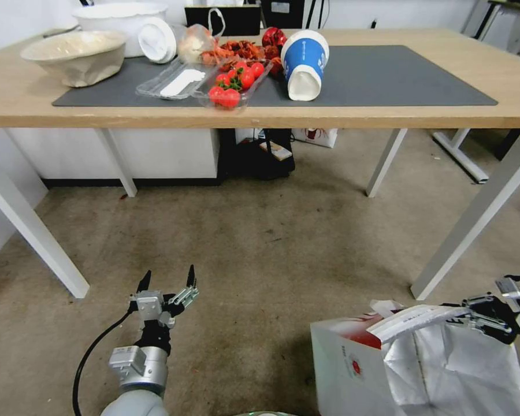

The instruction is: Pick up the food delivery bag from the floor and place it on the table.

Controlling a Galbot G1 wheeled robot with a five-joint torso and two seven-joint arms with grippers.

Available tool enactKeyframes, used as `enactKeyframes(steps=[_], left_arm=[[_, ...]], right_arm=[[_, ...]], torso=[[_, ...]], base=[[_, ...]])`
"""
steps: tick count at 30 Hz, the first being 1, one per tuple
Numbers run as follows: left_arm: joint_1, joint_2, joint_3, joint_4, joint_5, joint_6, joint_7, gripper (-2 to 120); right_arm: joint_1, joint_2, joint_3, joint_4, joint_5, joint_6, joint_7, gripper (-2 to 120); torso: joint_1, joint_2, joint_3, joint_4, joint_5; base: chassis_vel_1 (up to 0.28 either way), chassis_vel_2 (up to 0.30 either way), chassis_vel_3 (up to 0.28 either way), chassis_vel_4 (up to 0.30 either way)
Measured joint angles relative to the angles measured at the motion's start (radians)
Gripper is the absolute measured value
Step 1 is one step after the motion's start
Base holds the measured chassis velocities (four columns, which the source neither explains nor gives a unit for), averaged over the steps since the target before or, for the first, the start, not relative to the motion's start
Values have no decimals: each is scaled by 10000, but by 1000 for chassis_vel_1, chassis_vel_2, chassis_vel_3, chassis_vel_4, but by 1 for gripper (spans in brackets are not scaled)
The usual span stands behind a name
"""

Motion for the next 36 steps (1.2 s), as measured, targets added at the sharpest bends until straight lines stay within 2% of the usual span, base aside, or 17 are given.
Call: enactKeyframes(steps=[7,17,25,36], left_arm=[[-59,-18,22,30,7,41,-5,100],[-91,-58,93,48,-35,39,-16,100],[-100,-56,165,-86,-635,-44,-324,100],[-59,-63,195,-203,-789,-1,-417,100]], right_arm=[[80,-9,-32,180,89,-342,116,0],[76,-9,-54,195,139,-372,128,0],[72,27,-69,198,149,-343,140,0],[-148,60,48,297,184,-330,143,0]], torso=[[0,0,0,0,-1],[0,0,0,0,-1],[3,29,10,0,0],[22,403,365,-1,0]], base=[[0,0,0,0],[0,0,0,0],[0,0,0,0],[0,0,0,0]])
